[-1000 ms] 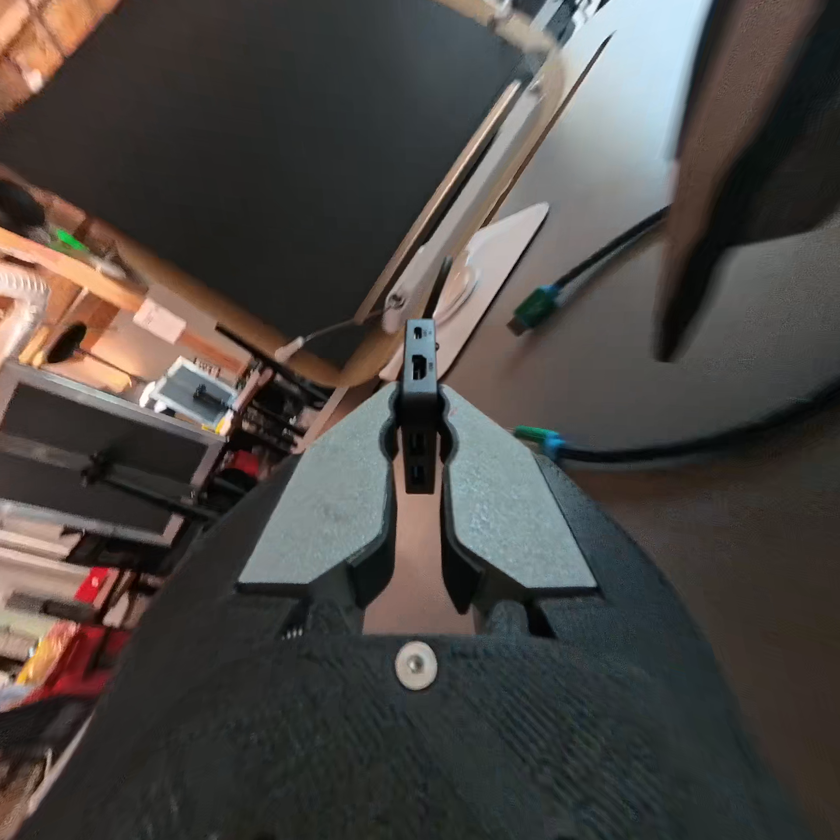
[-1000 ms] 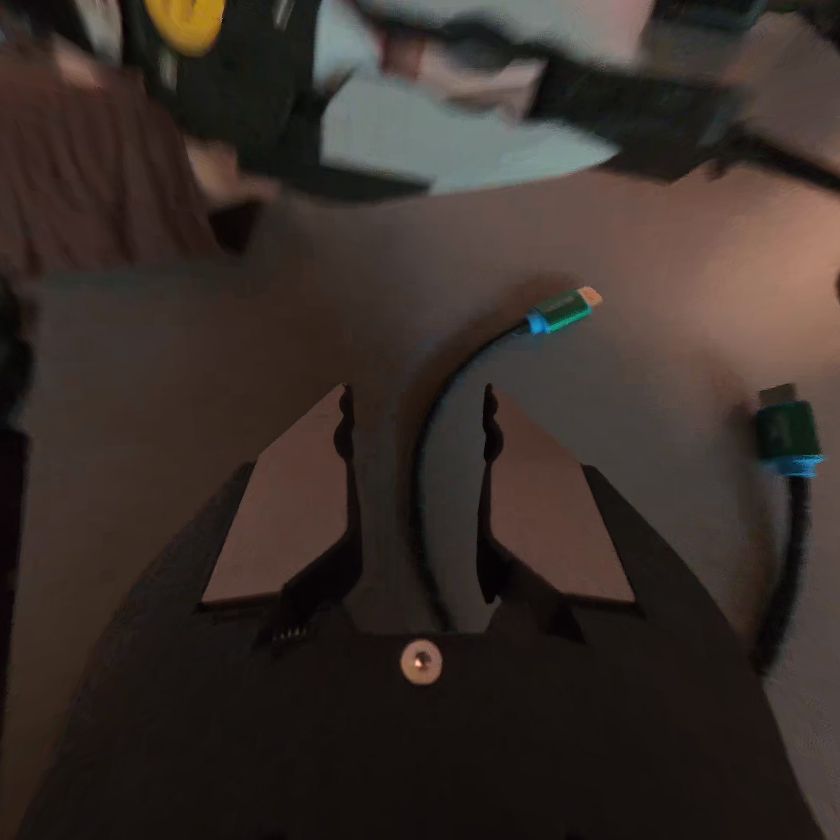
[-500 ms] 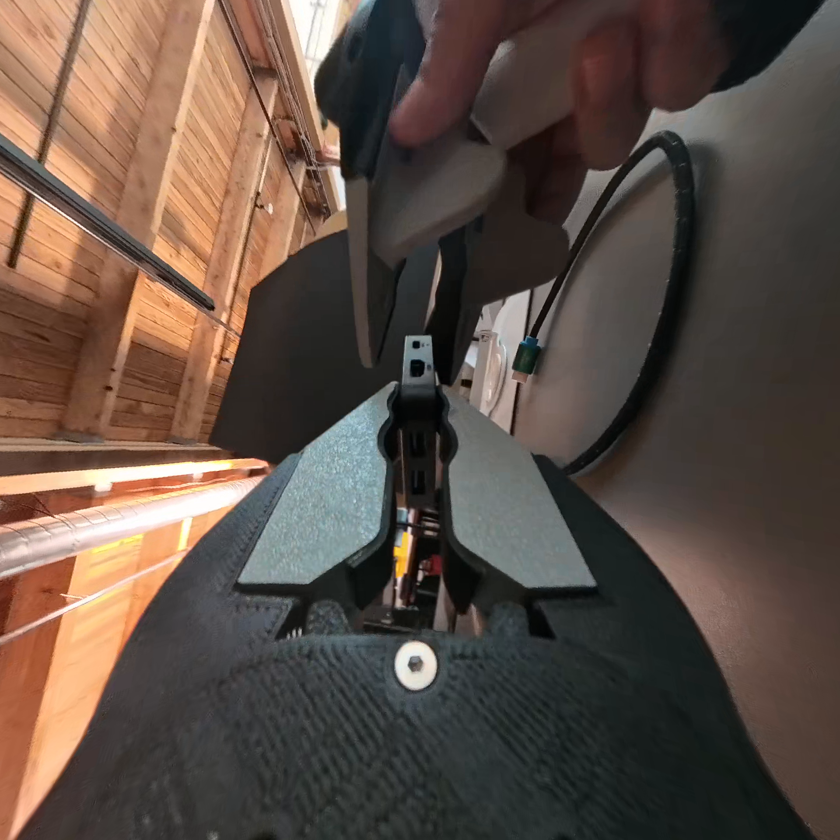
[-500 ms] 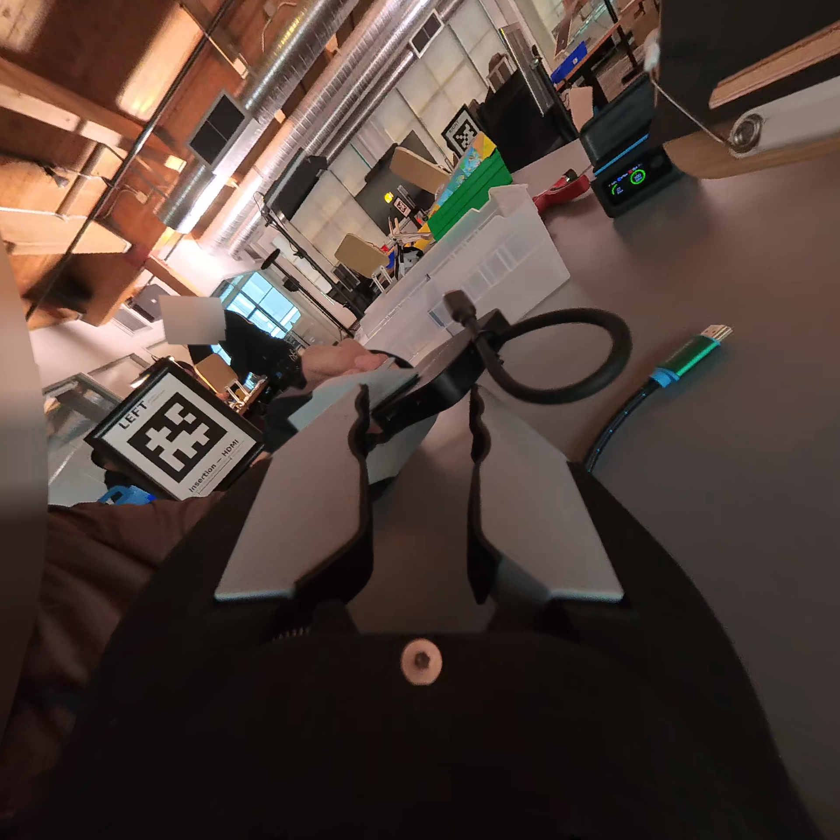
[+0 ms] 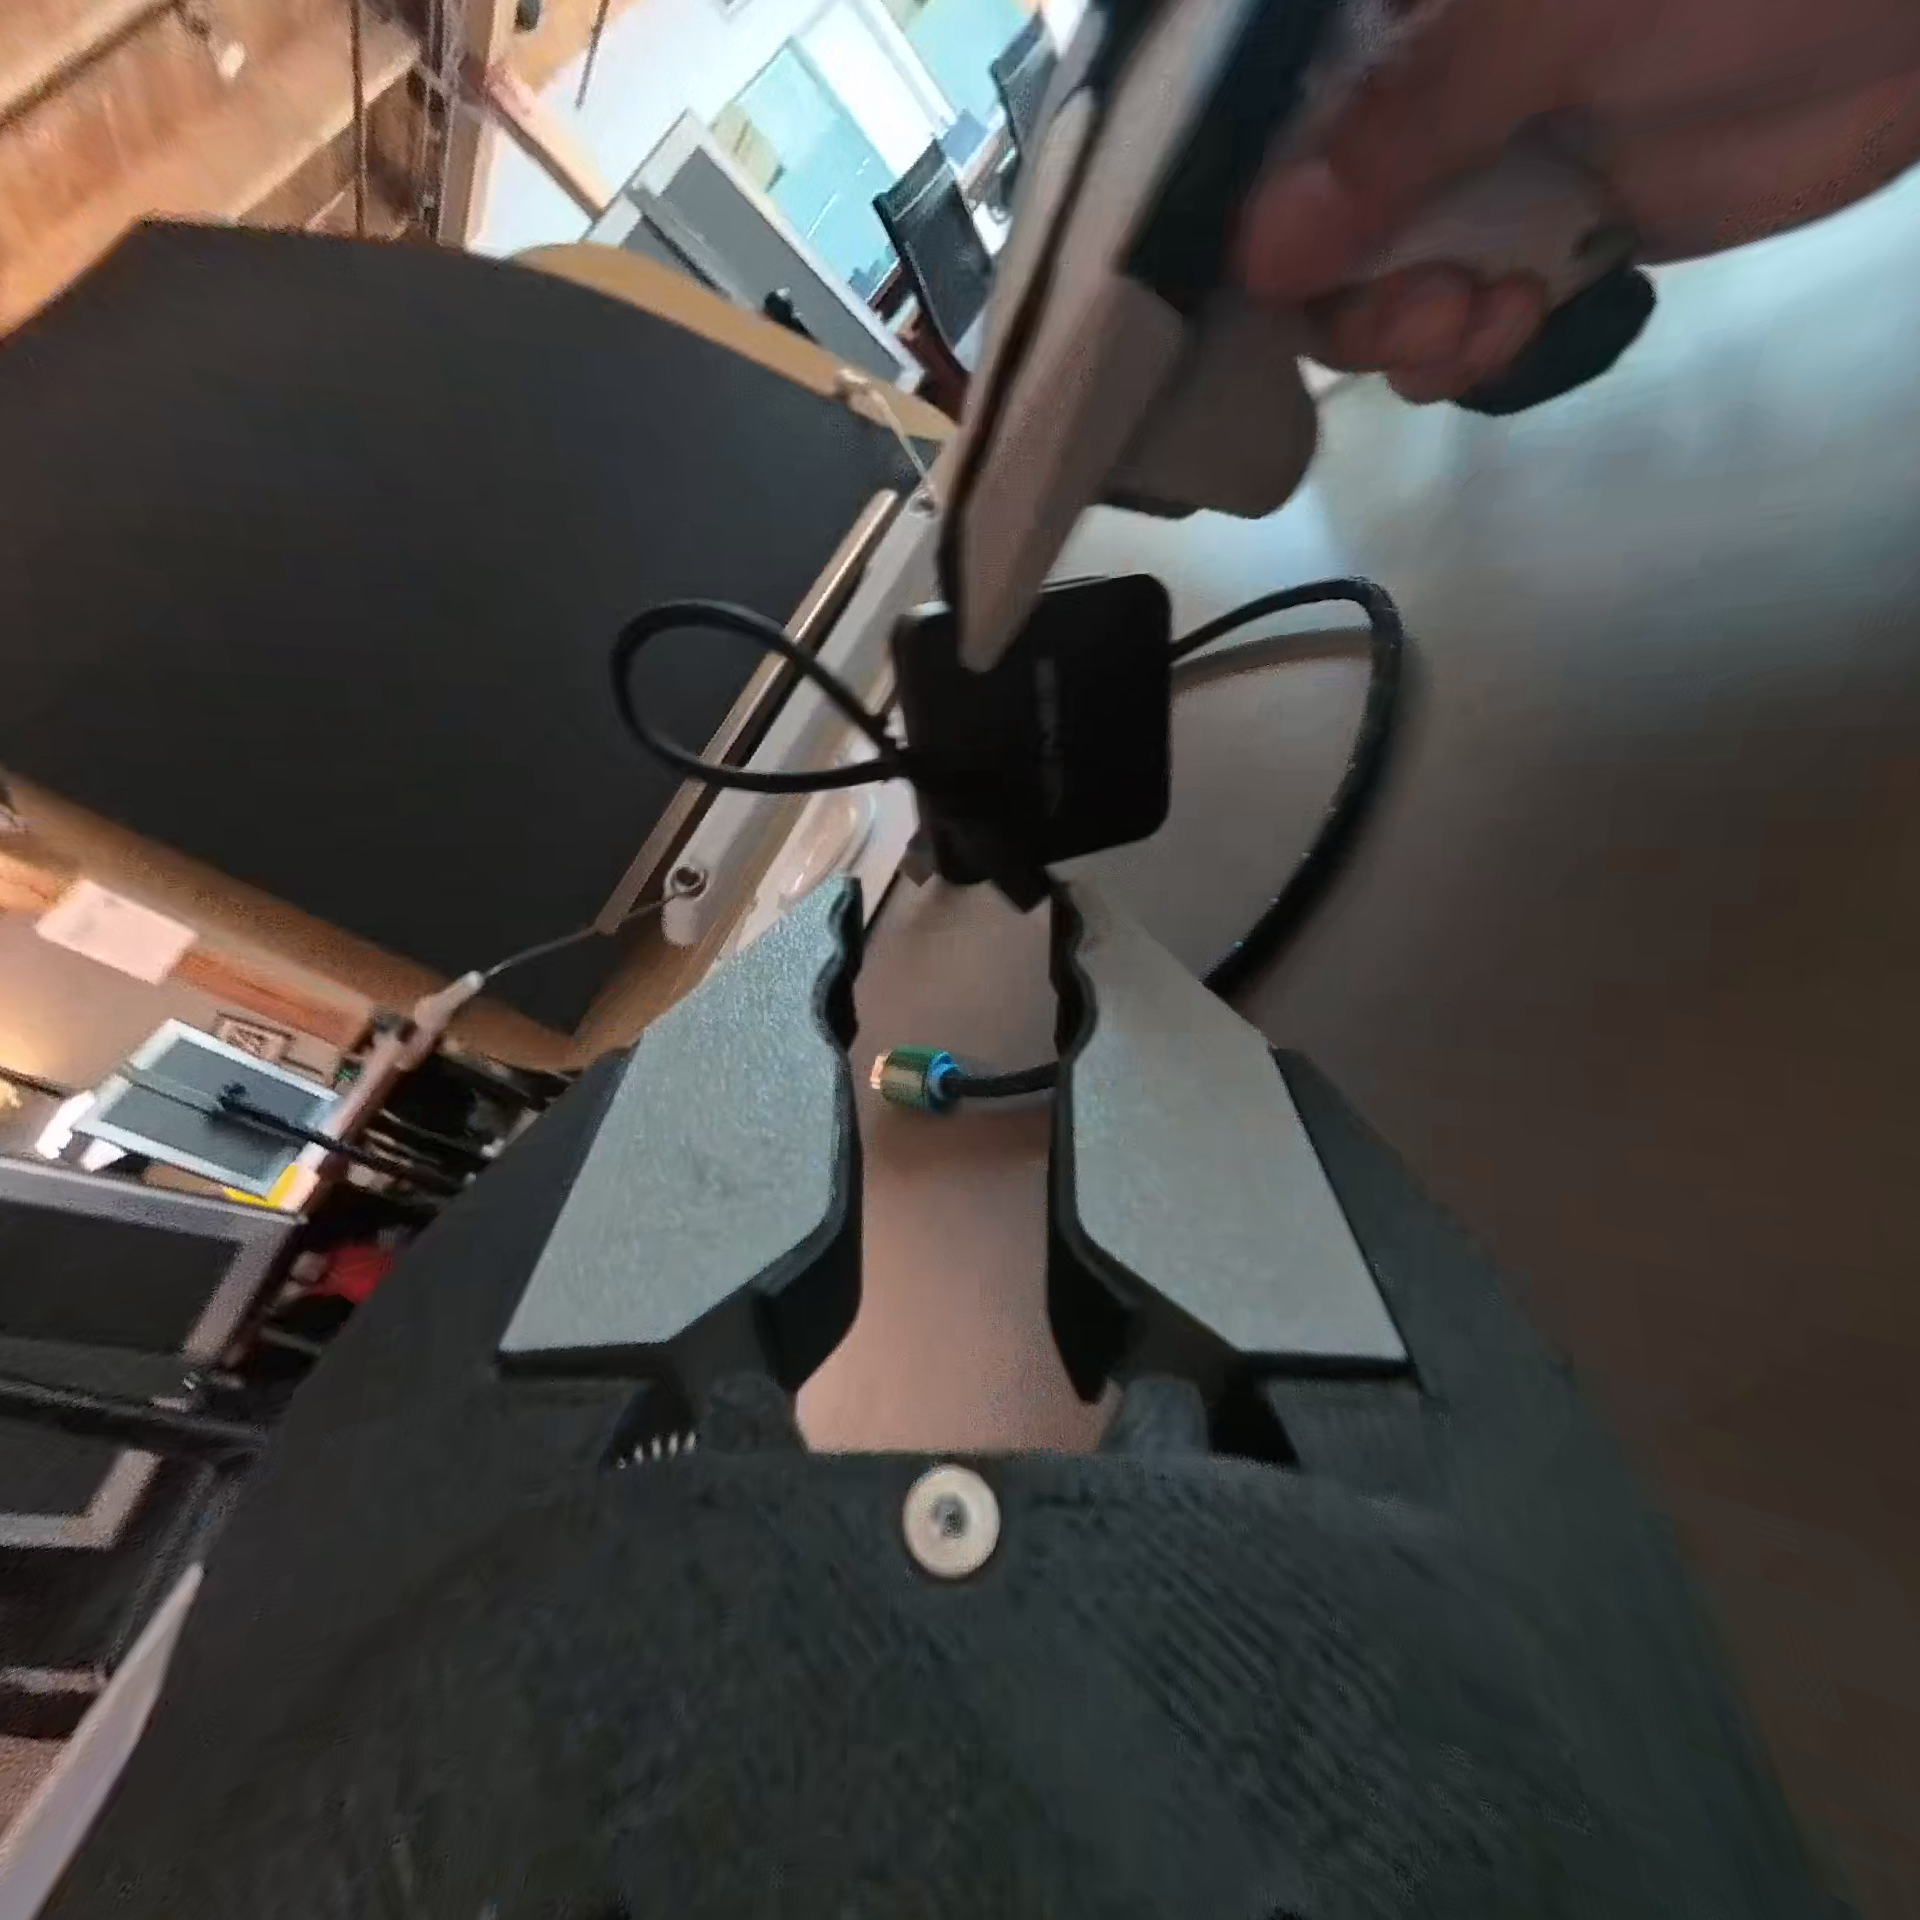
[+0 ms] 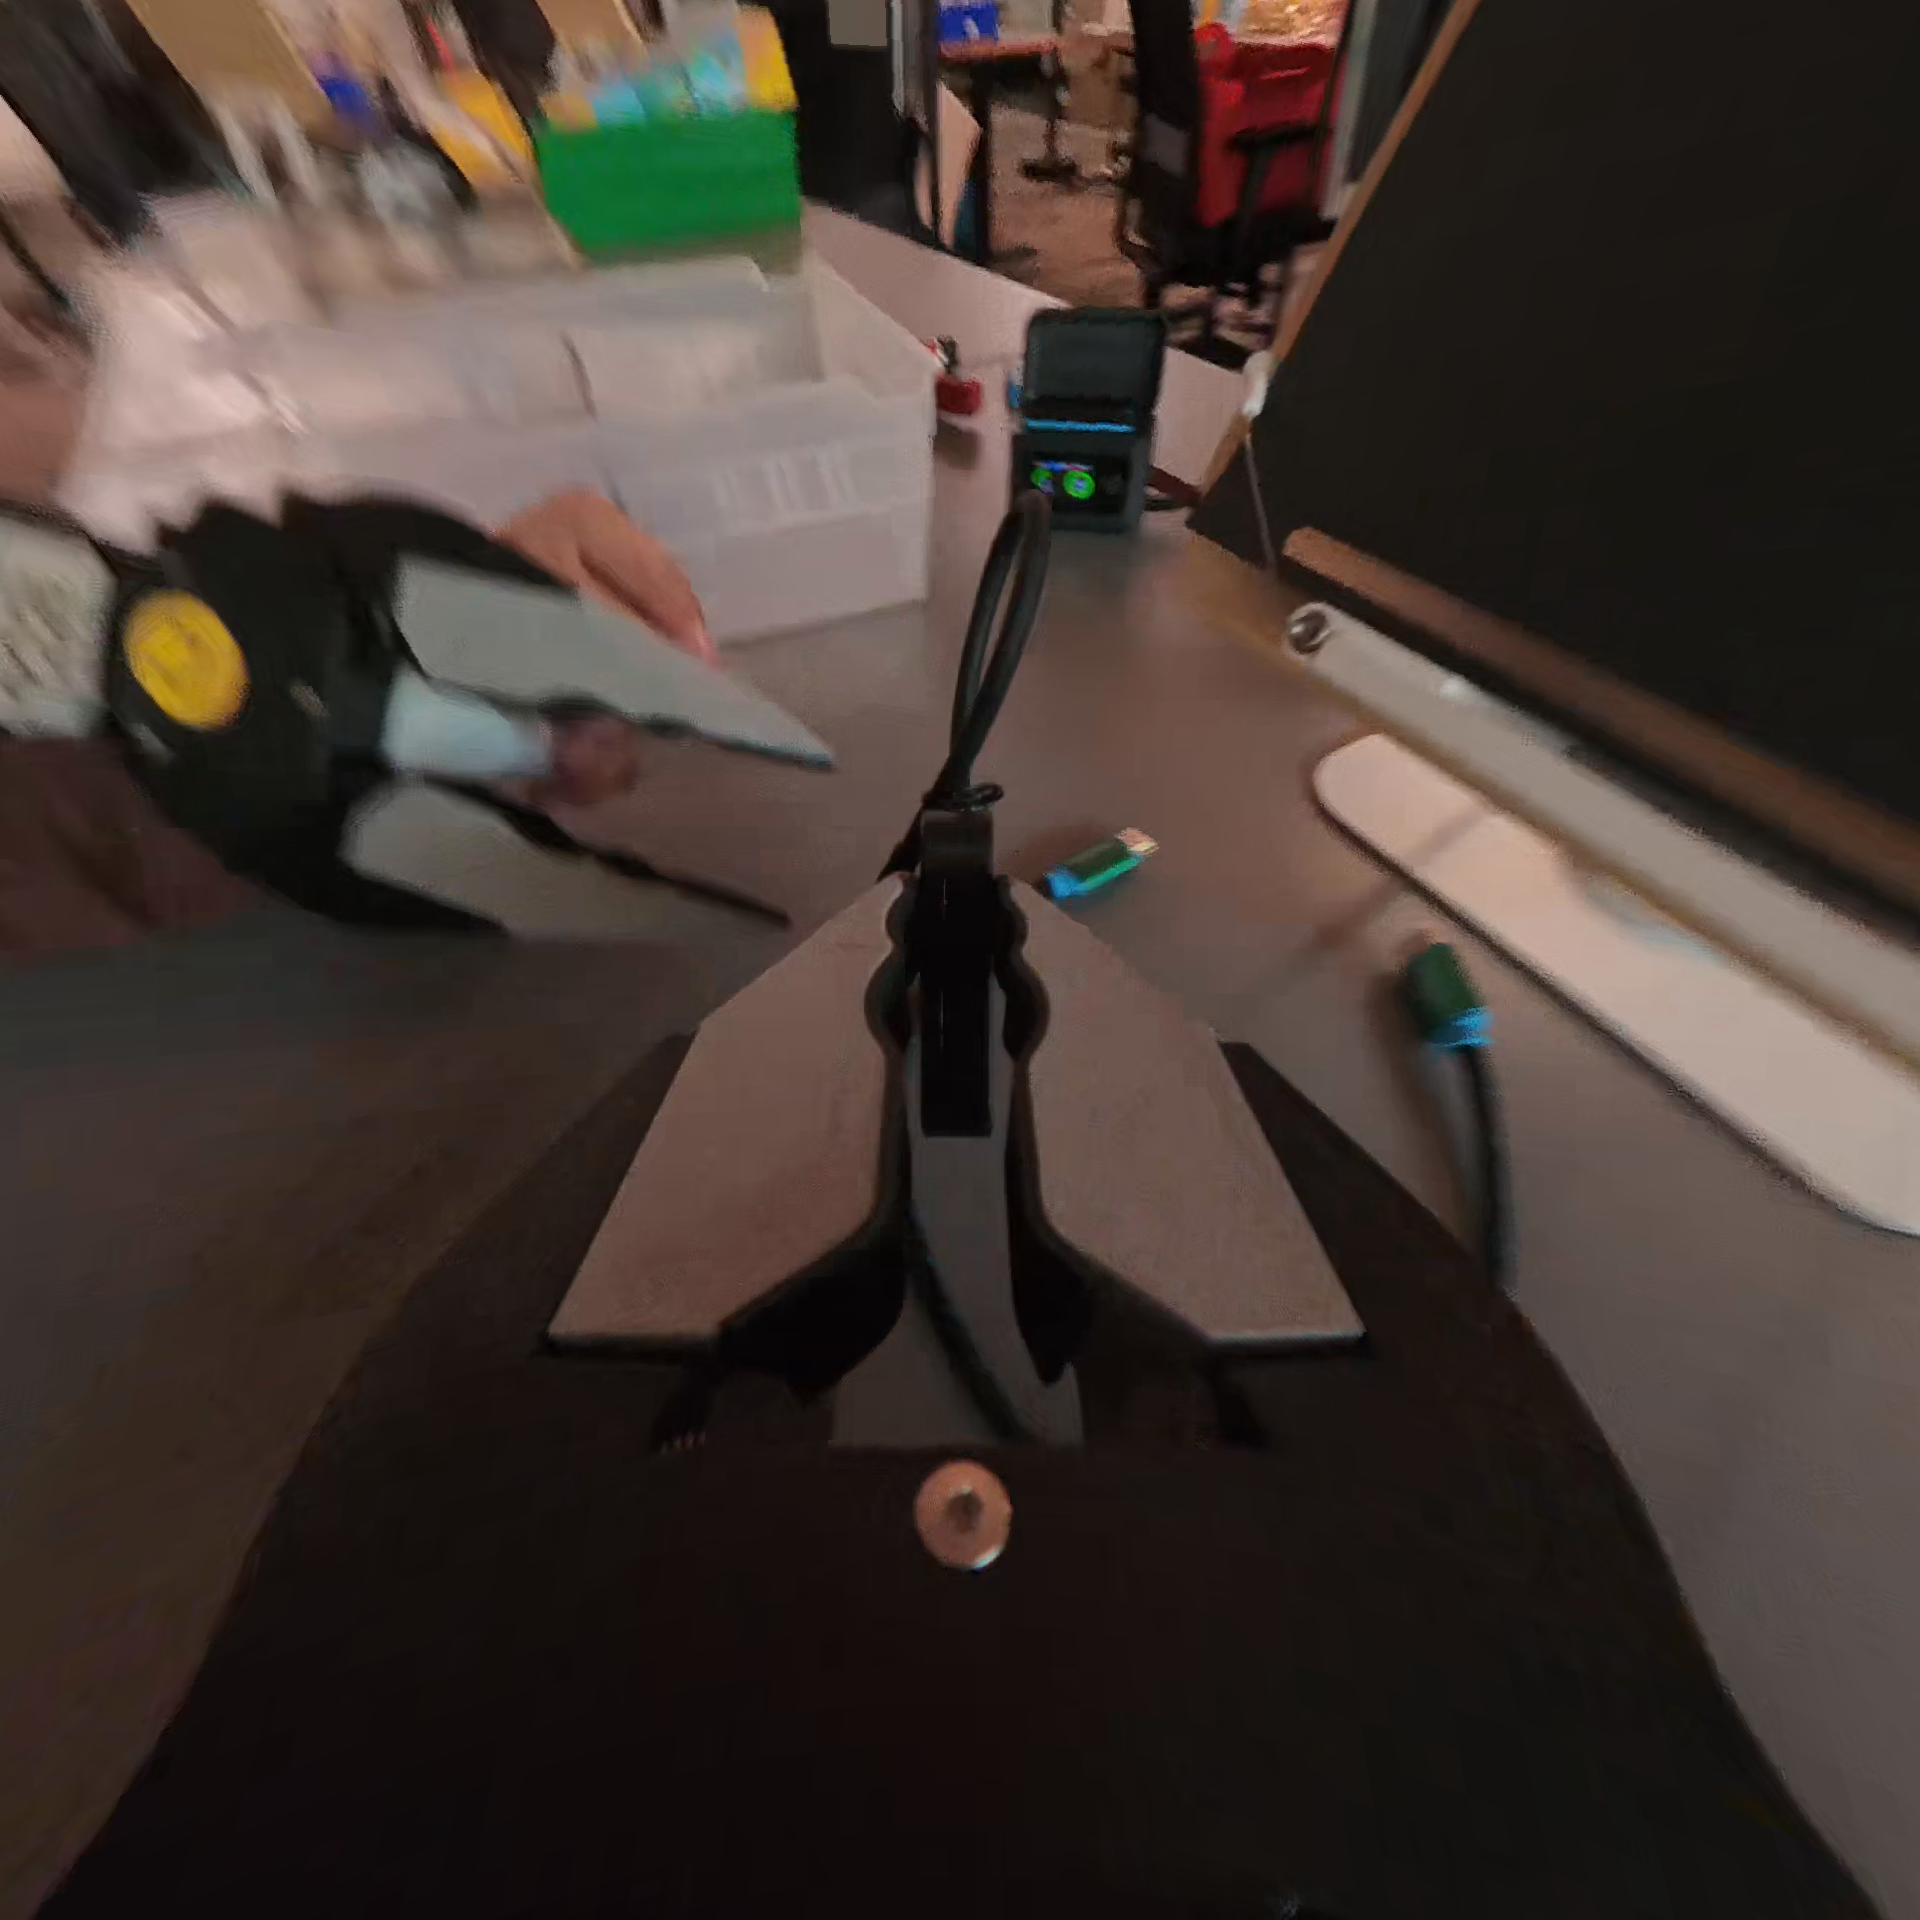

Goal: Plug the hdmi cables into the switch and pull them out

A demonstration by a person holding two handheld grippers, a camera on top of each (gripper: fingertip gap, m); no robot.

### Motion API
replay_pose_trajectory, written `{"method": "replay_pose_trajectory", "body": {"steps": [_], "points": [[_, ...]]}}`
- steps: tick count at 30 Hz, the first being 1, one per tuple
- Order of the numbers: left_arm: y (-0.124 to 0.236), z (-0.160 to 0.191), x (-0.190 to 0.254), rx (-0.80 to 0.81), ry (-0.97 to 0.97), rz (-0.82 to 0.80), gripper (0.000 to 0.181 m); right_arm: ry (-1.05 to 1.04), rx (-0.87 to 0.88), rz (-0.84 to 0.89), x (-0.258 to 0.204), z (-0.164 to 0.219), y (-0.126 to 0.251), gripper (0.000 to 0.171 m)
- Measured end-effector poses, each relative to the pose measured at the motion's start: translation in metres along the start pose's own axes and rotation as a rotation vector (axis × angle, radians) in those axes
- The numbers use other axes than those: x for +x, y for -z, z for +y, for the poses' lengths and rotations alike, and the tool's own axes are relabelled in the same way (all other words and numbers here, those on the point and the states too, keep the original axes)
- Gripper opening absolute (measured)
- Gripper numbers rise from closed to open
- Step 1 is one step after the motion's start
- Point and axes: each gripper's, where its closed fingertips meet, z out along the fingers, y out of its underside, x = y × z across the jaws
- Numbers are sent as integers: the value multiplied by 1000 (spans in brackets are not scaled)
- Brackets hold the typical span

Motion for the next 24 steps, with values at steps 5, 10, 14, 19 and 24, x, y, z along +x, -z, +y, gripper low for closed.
{"method": "replay_pose_trajectory", "body": {"steps": [5,10,14,19,24], "points": [[2,7,-9,-4,144,14,51,348,-60,104,-11,5,-6,10],[0,4,-1,17,218,77,53,610,16,-8,-51,-2,-7,9],[6,-8,11,79,214,168,26,574,35,-83,-63,0,-7,10],[1,4,0,-19,-4,43,19,428,-19,-81,-48,8,-14,20],[6,-1,-12,11,-16,-22,18,300,-52,-20,-23,11,-13,31]]}}
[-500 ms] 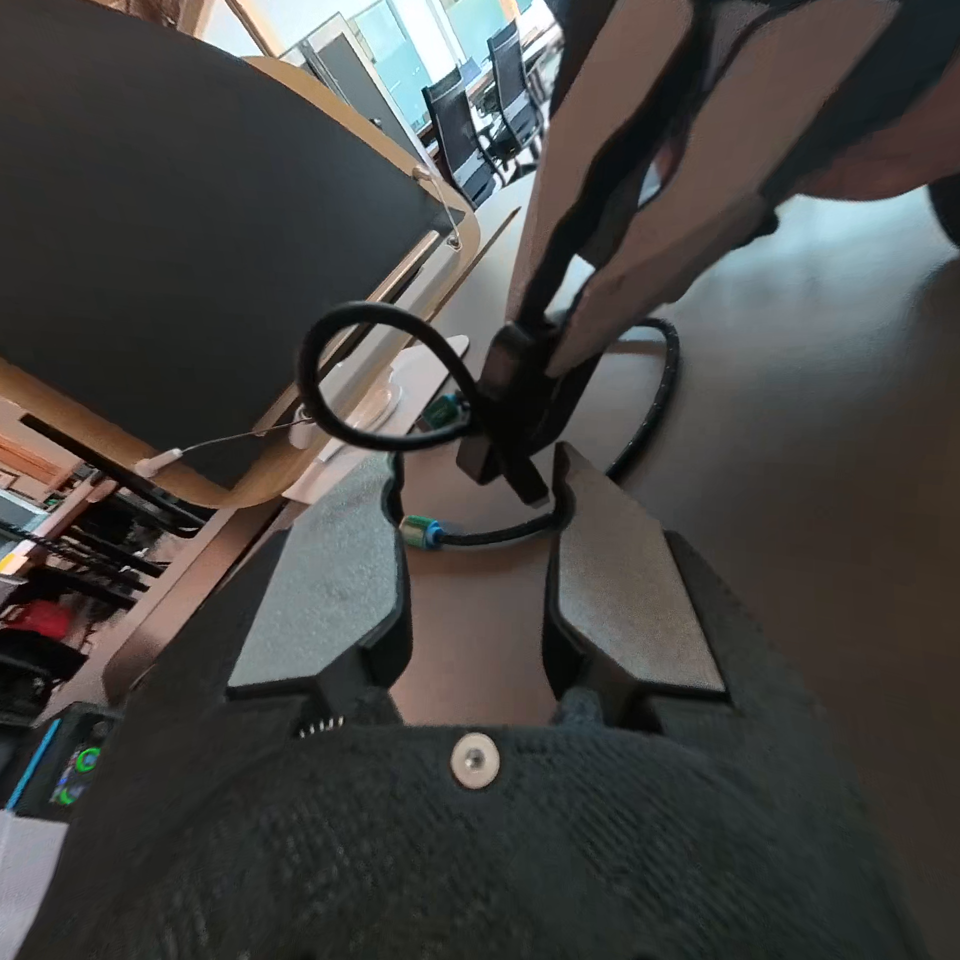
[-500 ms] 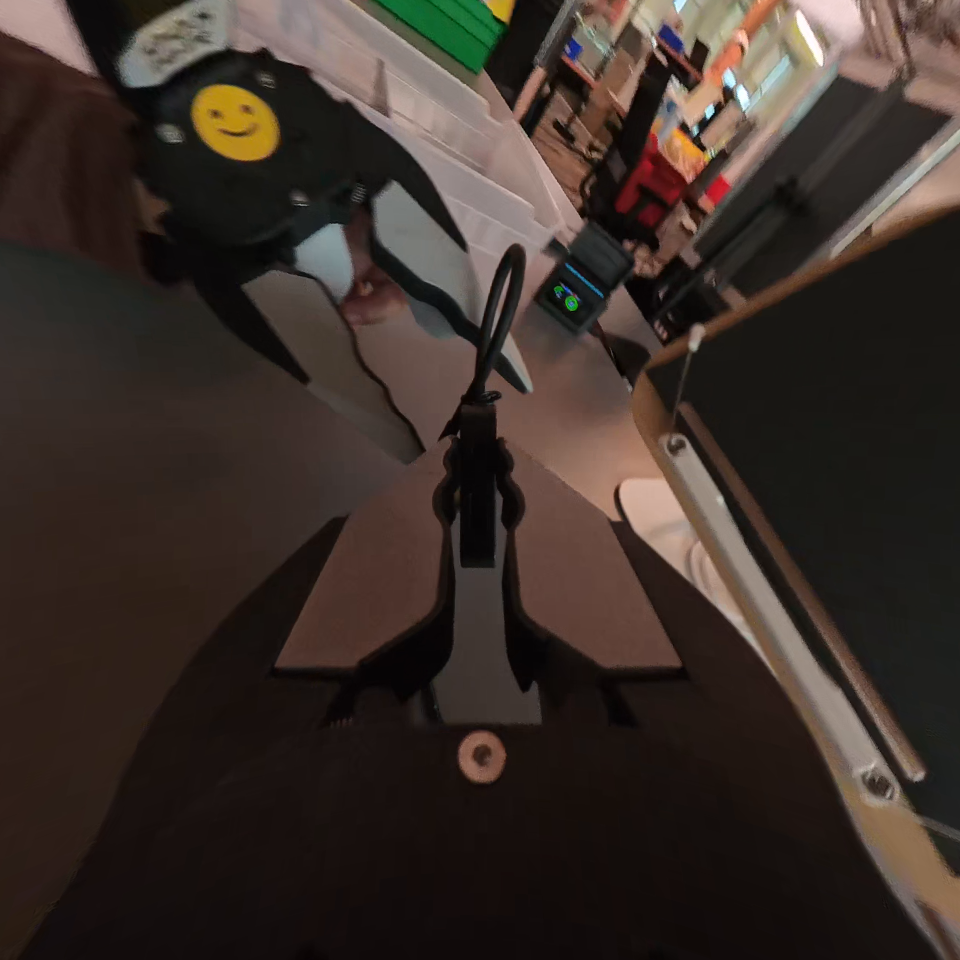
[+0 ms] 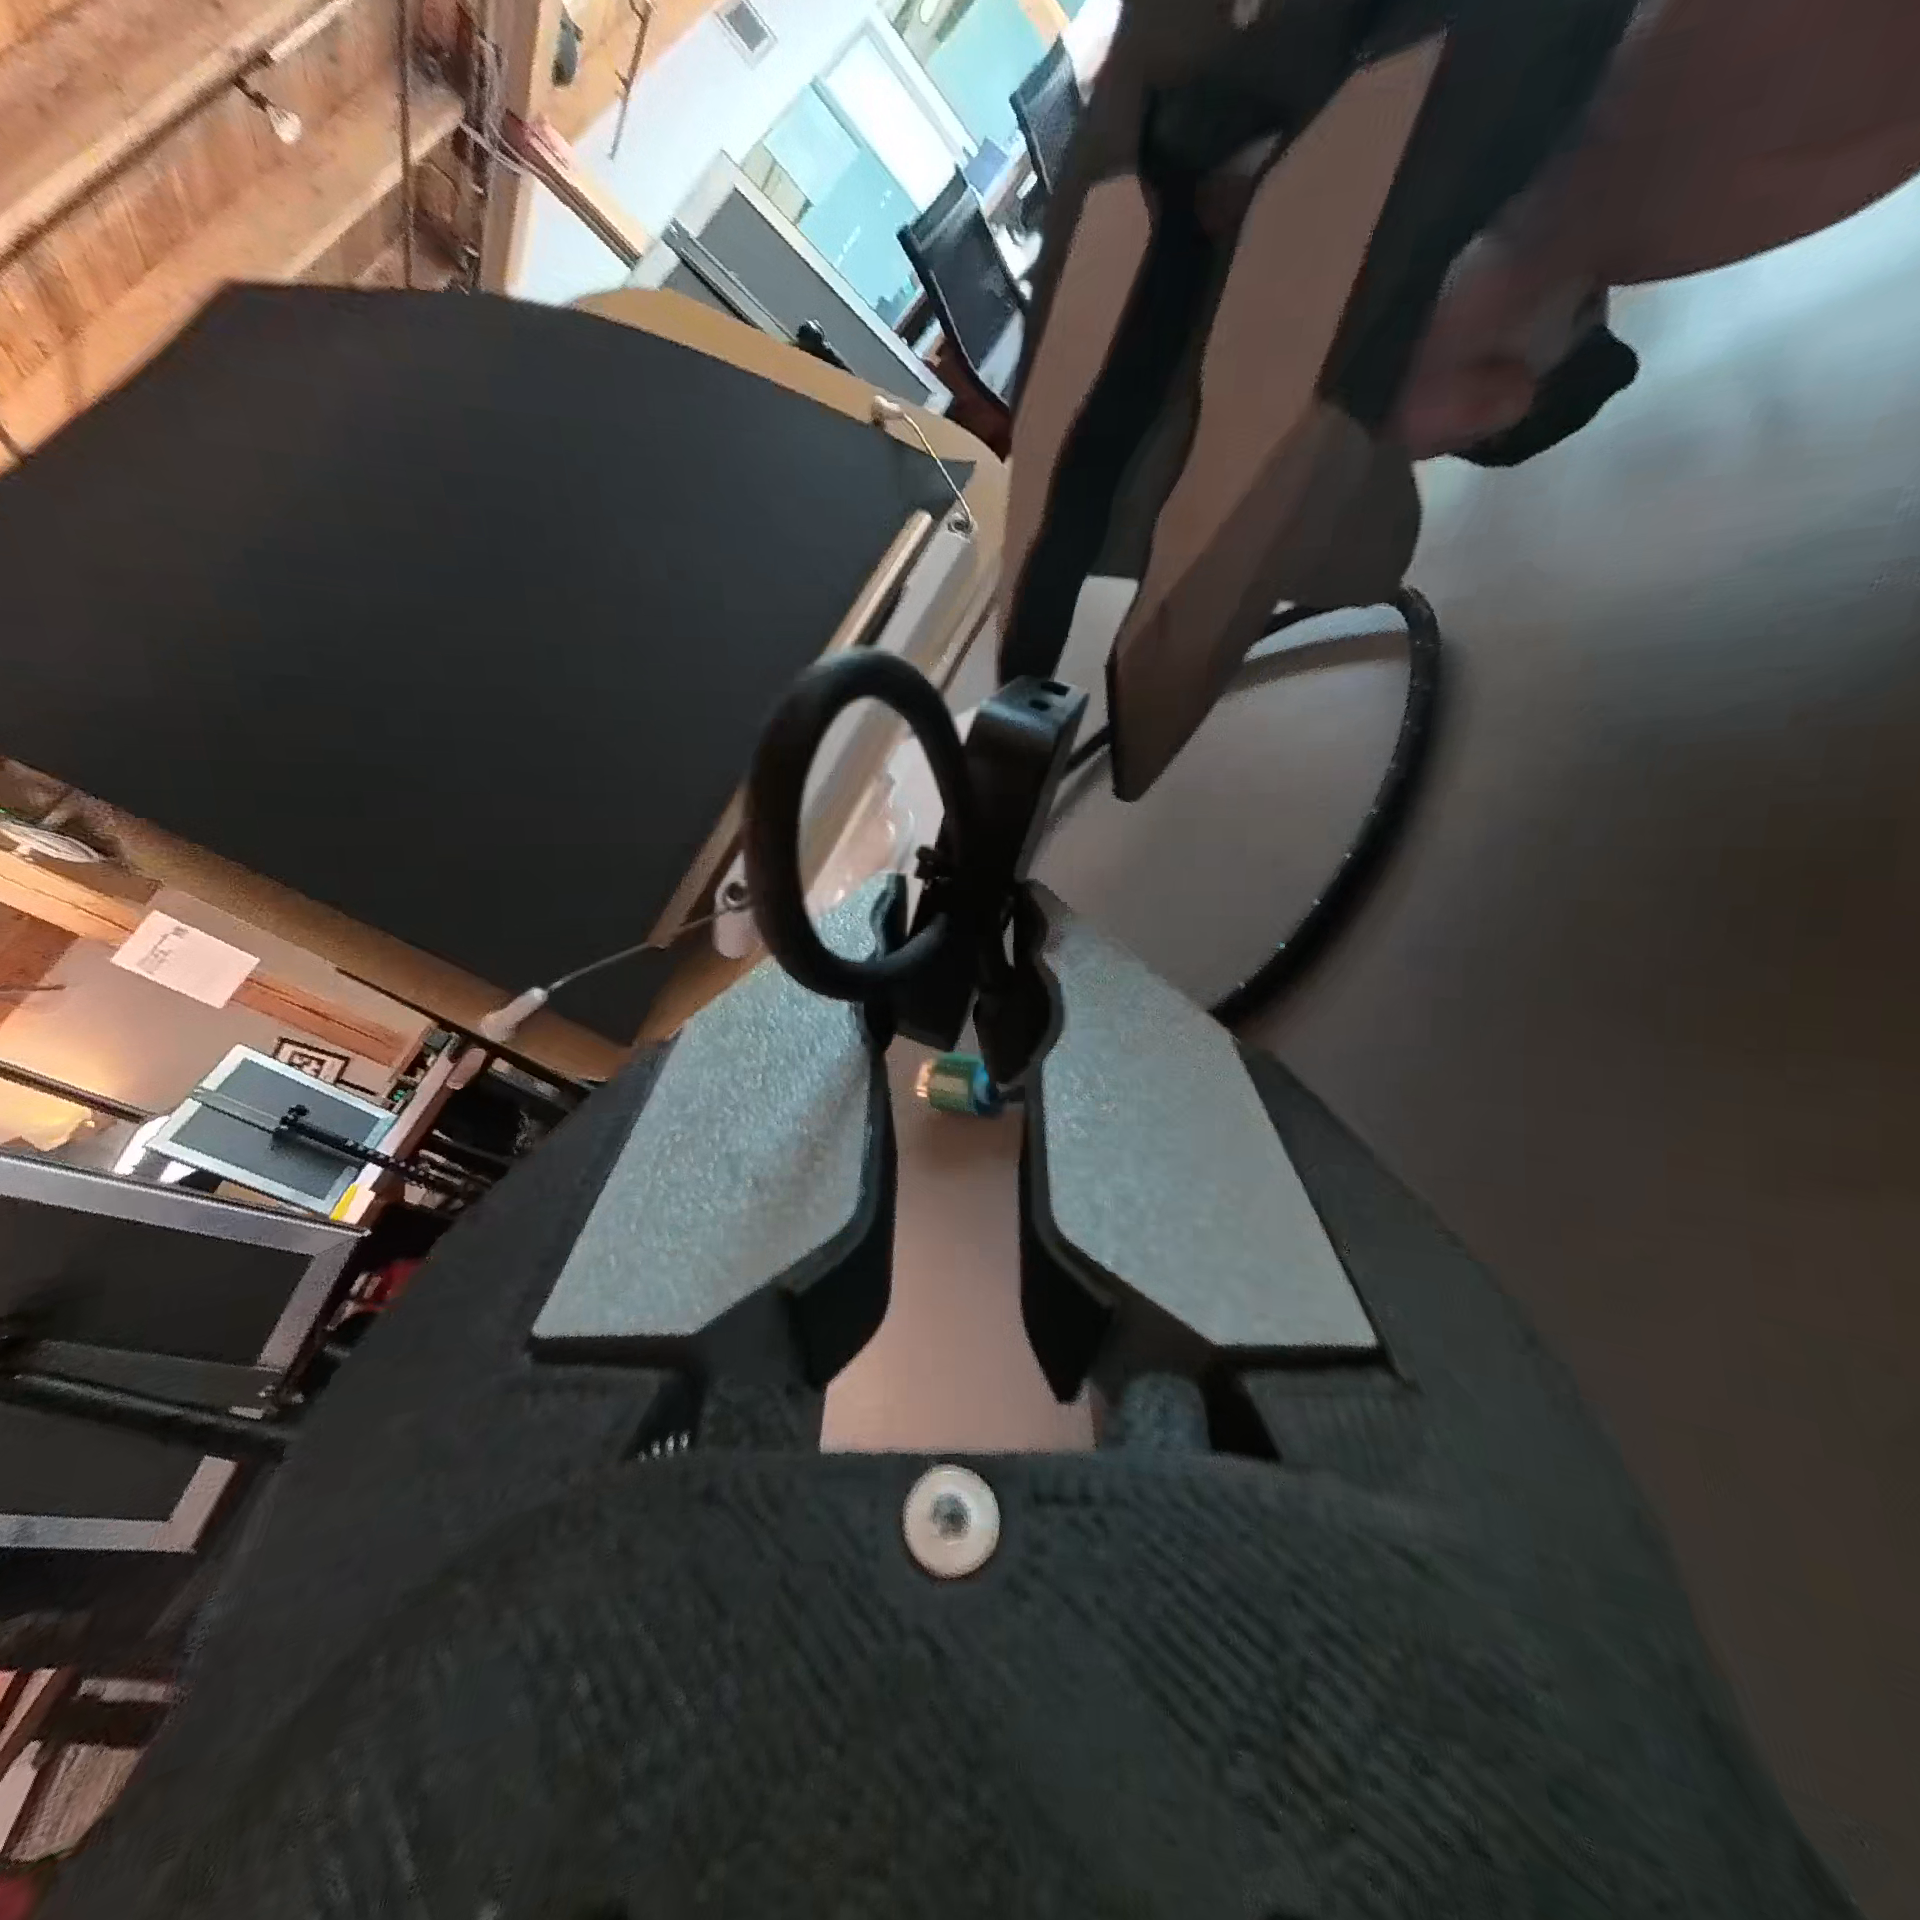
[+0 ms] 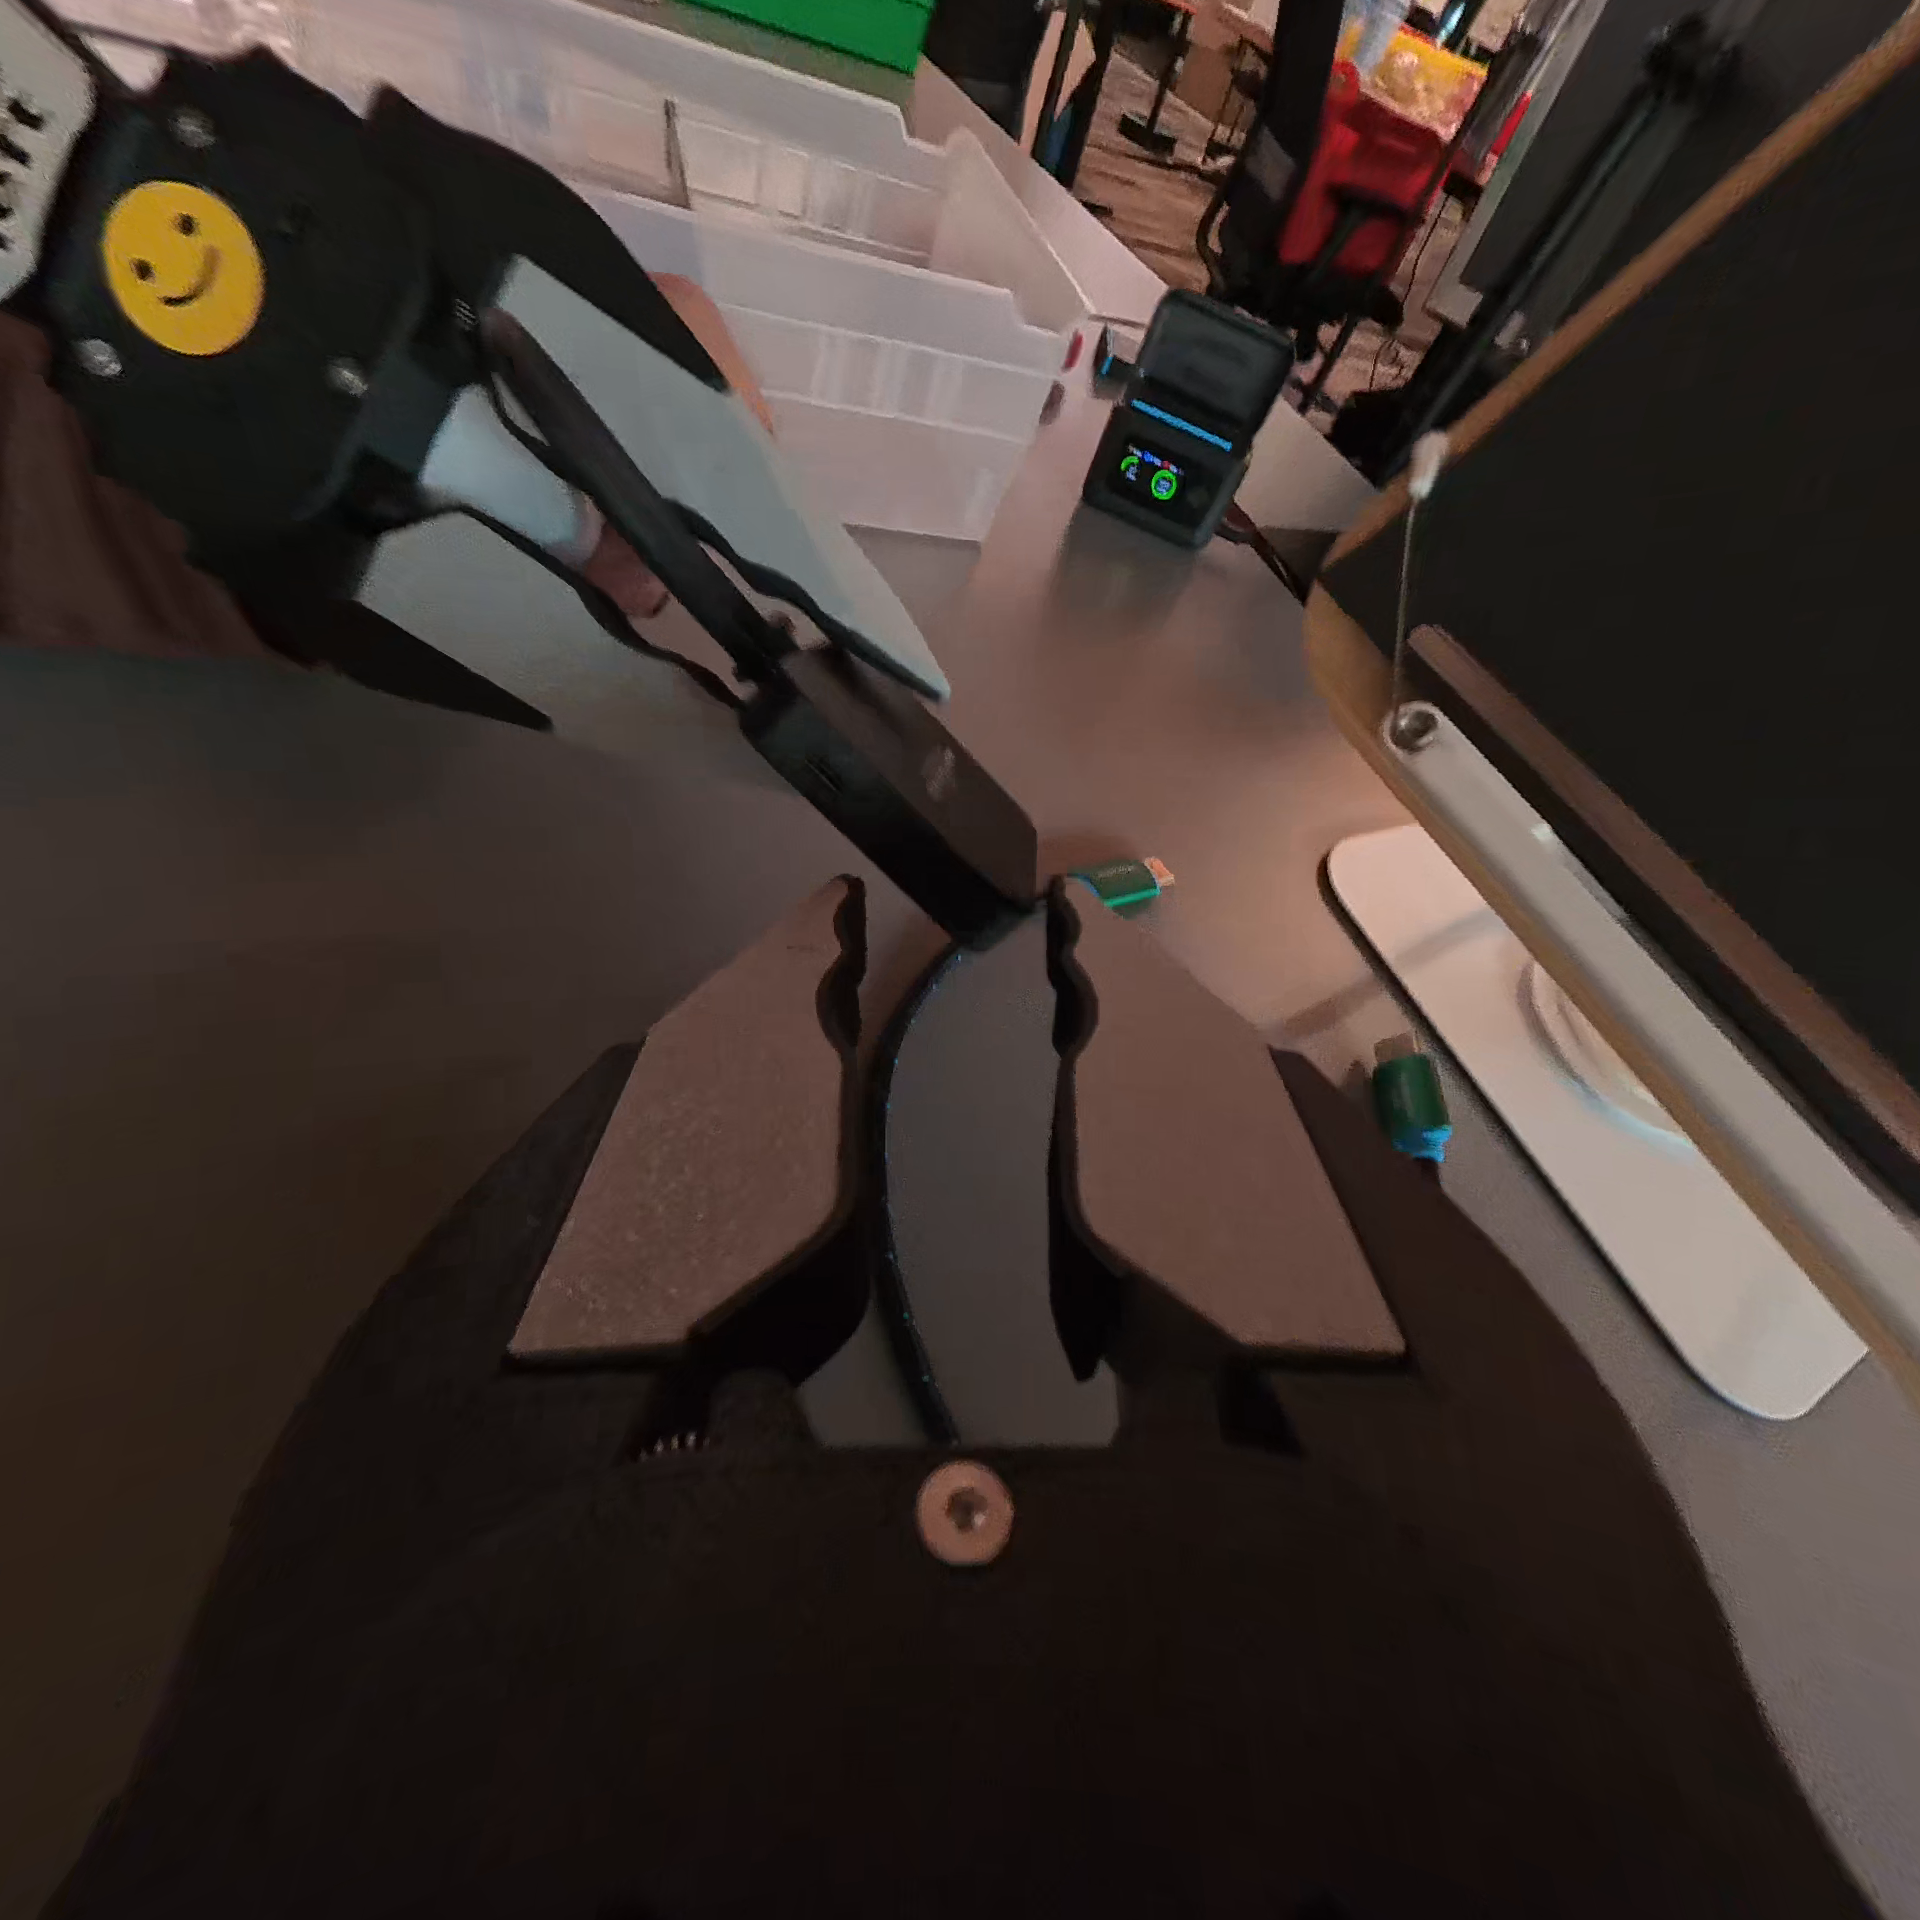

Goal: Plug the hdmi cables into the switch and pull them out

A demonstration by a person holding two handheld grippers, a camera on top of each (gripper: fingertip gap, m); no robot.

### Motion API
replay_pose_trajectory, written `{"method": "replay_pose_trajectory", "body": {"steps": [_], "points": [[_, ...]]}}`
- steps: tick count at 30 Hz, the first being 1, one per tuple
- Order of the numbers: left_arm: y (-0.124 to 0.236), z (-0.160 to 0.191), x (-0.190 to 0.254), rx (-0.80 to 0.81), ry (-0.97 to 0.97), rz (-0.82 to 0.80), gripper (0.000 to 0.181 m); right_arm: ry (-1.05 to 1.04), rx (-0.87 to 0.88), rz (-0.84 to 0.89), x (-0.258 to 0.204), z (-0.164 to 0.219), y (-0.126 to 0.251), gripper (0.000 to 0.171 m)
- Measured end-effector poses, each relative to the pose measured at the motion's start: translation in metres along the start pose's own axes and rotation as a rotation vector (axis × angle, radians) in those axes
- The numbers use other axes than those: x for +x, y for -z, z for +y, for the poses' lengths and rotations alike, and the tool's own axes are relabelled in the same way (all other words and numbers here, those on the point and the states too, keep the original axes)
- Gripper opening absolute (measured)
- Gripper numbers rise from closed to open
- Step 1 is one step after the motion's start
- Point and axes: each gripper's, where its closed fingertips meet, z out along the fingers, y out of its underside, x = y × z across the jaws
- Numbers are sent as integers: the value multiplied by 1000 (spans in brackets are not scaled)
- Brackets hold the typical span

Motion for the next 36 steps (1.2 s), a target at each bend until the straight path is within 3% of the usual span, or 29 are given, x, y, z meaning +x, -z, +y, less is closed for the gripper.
{"method": "replay_pose_trajectory", "body": {"steps": [2,4,10,15,21,23,28,31,32,36], "points": [[2,-7,-2,28,4,-11,19,-17,-20,2,3,5,-1,29],[2,-9,2,34,20,12,18,-6,-35,8,2,8,-2,14],[-8,7,33,-32,70,139,23,-19,-55,-44,-8,14,-10,11],[-11,14,23,-103,-21,74,11,40,-123,-20,-12,25,-18,6],[-4,64,-32,-312,26,-149,12,-92,-234,-16,-9,46,-27,31],[-1,76,-41,-364,-31,-193,12,-132,-256,-42,-14,52,-31,33],[-7,88,-39,-348,-131,-183,12,-185,-344,-168,-29,71,-31,4],[-11,94,-36,-347,-168,-156,12,-171,-400,-526,-73,70,1,0],[-11,94,-35,-350,-180,-152,12,-154,-426,-571,-78,73,10,0],[-11,88,-34,-321,-191,-151,12,-213,-327,-432,-48,57,7,0]]}}
